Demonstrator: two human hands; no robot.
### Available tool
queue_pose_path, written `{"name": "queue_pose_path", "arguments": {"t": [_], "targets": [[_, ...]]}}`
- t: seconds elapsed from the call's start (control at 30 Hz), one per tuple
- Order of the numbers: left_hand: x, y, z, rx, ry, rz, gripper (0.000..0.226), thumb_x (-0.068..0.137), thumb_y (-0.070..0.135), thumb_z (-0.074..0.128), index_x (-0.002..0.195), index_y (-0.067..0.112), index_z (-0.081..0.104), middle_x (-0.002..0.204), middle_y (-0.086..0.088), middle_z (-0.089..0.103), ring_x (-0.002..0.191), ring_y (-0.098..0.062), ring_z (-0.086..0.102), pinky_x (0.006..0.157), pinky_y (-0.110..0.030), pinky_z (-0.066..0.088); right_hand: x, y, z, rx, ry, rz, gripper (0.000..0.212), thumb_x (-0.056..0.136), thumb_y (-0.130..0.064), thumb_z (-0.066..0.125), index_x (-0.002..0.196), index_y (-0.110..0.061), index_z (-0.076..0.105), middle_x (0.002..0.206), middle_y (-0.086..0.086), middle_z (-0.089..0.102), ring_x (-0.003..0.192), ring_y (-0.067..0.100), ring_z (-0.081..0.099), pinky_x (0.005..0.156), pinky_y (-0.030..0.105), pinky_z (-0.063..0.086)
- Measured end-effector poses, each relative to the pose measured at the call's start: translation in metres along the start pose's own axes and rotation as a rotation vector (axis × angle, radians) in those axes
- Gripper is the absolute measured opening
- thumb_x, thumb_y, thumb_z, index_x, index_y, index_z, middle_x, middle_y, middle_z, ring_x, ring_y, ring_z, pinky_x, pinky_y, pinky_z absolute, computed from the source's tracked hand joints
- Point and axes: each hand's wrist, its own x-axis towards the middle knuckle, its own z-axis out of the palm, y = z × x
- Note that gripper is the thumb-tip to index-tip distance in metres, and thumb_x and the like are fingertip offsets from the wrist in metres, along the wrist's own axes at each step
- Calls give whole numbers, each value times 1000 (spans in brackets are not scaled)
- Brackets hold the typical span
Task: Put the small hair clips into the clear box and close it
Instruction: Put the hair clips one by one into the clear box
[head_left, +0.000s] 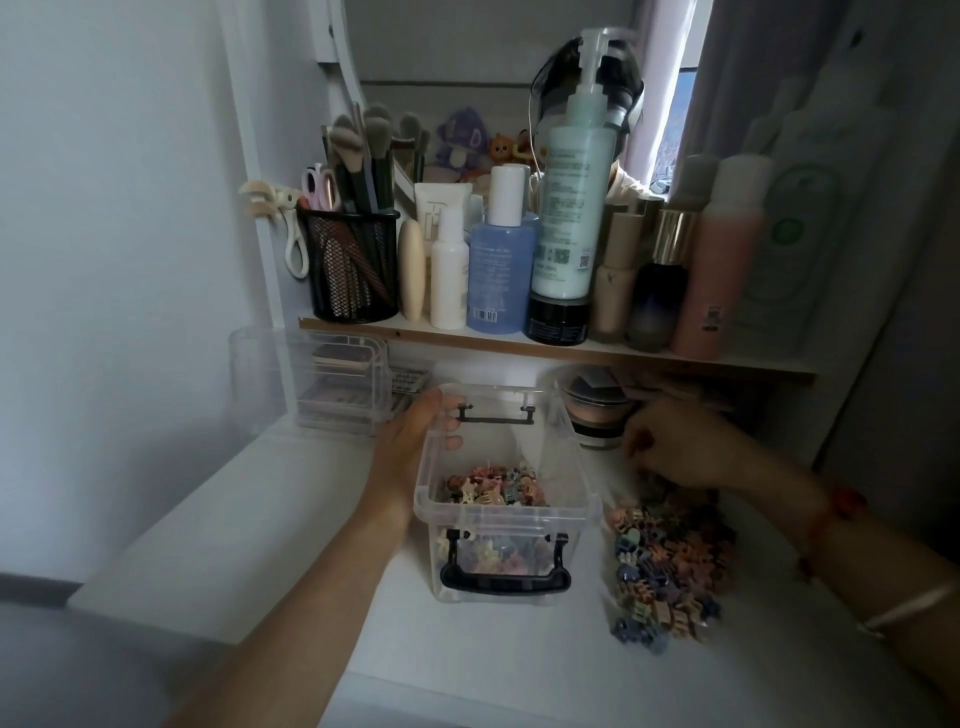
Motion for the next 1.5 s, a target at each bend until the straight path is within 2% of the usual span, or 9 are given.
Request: {"name": "queue_pose_path", "arguments": {"t": [0.1, 0.2, 0.3, 0.5, 0.67, 0.87, 1.07, 1.24, 1.5], "targets": [[1, 0, -1, -7, -19, 3, 54, 50, 59, 60, 87, 19, 67, 74, 0, 61, 68, -16, 57, 73, -34, 43, 3, -16, -12, 496, 157, -60, 24, 82, 2, 59, 70, -17, 68, 63, -10, 68, 63, -5, 59, 69, 16, 44], [-1, 0, -1, -19, -19, -15, 36, 71, 48, 62, 90, 17, 66, 76, -2, 60, 68, -17, 56, 70, -32, 43, -2, -39, -27, 944, 253, -192, 26, 82, -1, 61, 69, -23, 63, 55, -11, 65, 57, -1, 56, 60, 7, 44], [-3, 1, 0, -19, 10, -35, 22, 86, 38, 55, 86, 19, 65, 76, -1, 59, 68, -17, 56, 70, -32, 42, -6, -47, -30, 835, 198, -242, 20, 81, -4, 63, 73, -22, 64, 71, -2, 62, 68, 8, 52, 61, 9, 42], [-4, 4, 3, -1, 30, 21, 21, 88, 36, 54, 81, 19, 65, 78, -1, 61, 70, -17, 57, 73, -33, 44, -11, -12, -4, 37, -212, -96, 15, 82, -10, 63, 94, -10, 71, 92, 2, 70, 81, 7, 58, 65, 14, 42], [-8, 4, 6, 4, 38, 35, 21, 92, 31, 50, 82, 18, 64, 78, -1, 61, 70, -18, 57, 69, -30, 44, -10, -11, 4, 37, -129, -72, 15, 83, -6, 59, 84, -16, 71, 89, 1, 70, 78, 7, 57, 66, 17, 43], [-11, 6, 9, -13, 45, 33, 19, 91, 27, 50, 81, 17, 64, 81, -3, 61, 71, -18, 57, 67, -28, 46, -12, -39, -33, 826, 295, -182, 18, 84, -7, 61, 73, -21, 64, 68, -11, 60, 54, -12, 54, 58, 1, 40], [-14, 12, 17, -38, 39, -31, 29, 57, 39, 63, 78, 19, 63, 84, -1, 62, 74, -17, 58, 76, -32, 44, -17, -22, -21, 377, 28, -130, 11, 82, -13, 64, 89, -10, 72, 82, -4, 65, 72, 0, 56, 67, 6, 41], [-16, 8, 27, -43, 55, -51, 26, 62, 39, 59, 79, 21, 64, 82, 1, 61, 75, -18, 58, 70, -30, 44, -25, -17, 9, 3, -140, -175, 16, 83, -15, 61, 94, -16, 73, 97, 0, 72, 85, 9, 63, 67, 19, 42], [-17, 4, 26, -39, 54, -30, 17, 74, 38, 61, 79, 23, 64, 82, 0, 61, 73, -15, 58, 75, -33, 43, -21, -37, -34, 941, 242, -155, 20, 80, 0, 64, 72, -18, 64, 71, -4, 63, 59, -5, 58, 61, 7, 47]]}}
